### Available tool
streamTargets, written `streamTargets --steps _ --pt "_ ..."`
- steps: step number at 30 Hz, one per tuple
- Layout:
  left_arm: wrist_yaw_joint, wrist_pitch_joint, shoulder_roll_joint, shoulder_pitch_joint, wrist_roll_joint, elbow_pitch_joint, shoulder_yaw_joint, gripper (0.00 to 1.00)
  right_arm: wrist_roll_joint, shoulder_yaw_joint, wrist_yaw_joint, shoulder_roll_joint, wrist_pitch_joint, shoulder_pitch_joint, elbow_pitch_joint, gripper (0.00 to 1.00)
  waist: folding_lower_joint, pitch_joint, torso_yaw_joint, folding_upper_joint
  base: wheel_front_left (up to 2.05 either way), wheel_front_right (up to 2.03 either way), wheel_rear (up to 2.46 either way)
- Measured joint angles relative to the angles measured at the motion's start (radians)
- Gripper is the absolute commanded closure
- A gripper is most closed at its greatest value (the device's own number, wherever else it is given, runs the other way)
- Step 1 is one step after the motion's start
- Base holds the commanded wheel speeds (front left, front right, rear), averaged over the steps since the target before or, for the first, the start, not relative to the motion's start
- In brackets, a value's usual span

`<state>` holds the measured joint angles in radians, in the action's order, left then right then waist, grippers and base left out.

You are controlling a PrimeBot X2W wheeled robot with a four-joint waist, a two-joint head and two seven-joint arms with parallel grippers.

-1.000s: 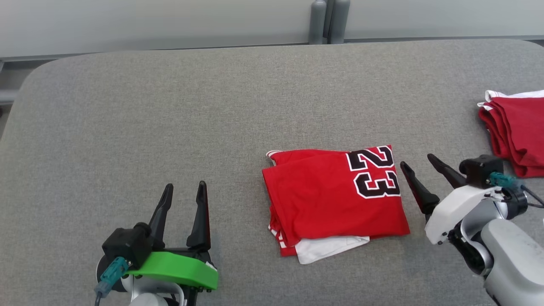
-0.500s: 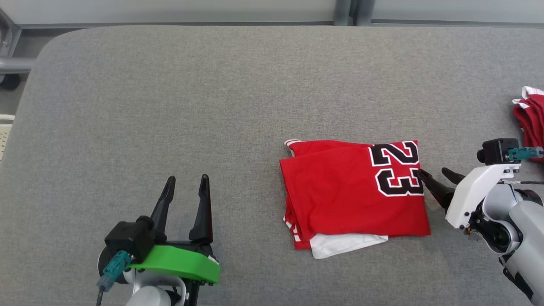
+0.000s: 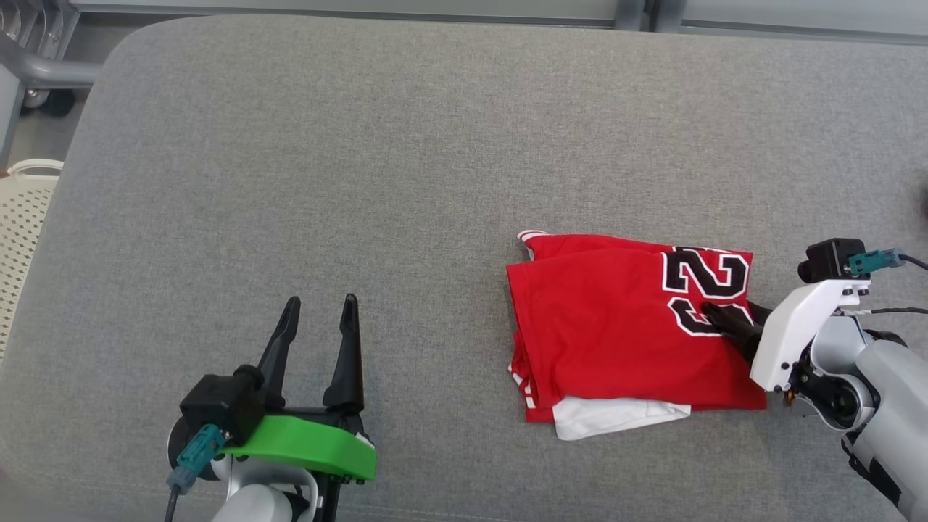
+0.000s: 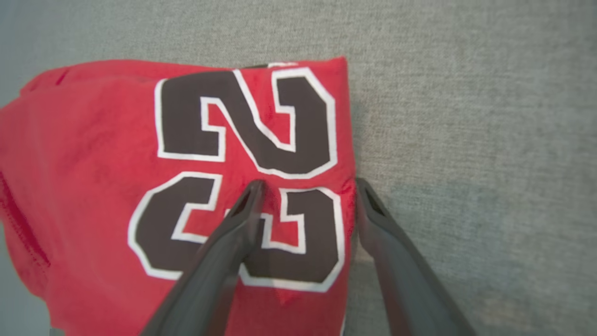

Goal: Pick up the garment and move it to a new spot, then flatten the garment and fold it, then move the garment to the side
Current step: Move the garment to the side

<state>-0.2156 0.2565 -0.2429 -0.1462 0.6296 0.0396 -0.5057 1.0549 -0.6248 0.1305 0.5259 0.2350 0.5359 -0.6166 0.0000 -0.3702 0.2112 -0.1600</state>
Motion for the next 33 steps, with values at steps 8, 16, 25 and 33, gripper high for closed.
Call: streamTargets --steps 8,16,25,33 --pt "-0.005 0.000 -0.004 0.002 -0.006 -0.002 0.000 0.00 0.010 -0.062 0.000 0.000 -0.081 0.023 -0.035 1.00 0.0000 0.014 -0.016 0.0002 0.00 0.00 0.00" --pt "-0.004 -0.002 -0.021 0.007 -0.009 -0.009 -0.009 0.00 0.005 -0.104 0.000 0.028 -0.154 0.079 -0.056 1.00 0.0000 0.034 -0.070 0.0002 0.00 0.00 0.00" --pt "0.001 -0.009 -0.020 0.004 -0.021 -0.011 -0.031 0.00 -0.006 -0.136 0.000 0.071 -0.175 0.161 -0.068 1.00 0.0000 0.052 -0.185 0.0001 0.00 0.00 0.00" --pt "0.015 -0.008 -0.001 -0.011 -0.035 0.000 -0.055 0.00 -0.012 -0.153 0.000 0.100 -0.177 0.212 -0.078 1.00 0.0000 0.060 -0.310 0.0002 0.00 0.00 0.00"
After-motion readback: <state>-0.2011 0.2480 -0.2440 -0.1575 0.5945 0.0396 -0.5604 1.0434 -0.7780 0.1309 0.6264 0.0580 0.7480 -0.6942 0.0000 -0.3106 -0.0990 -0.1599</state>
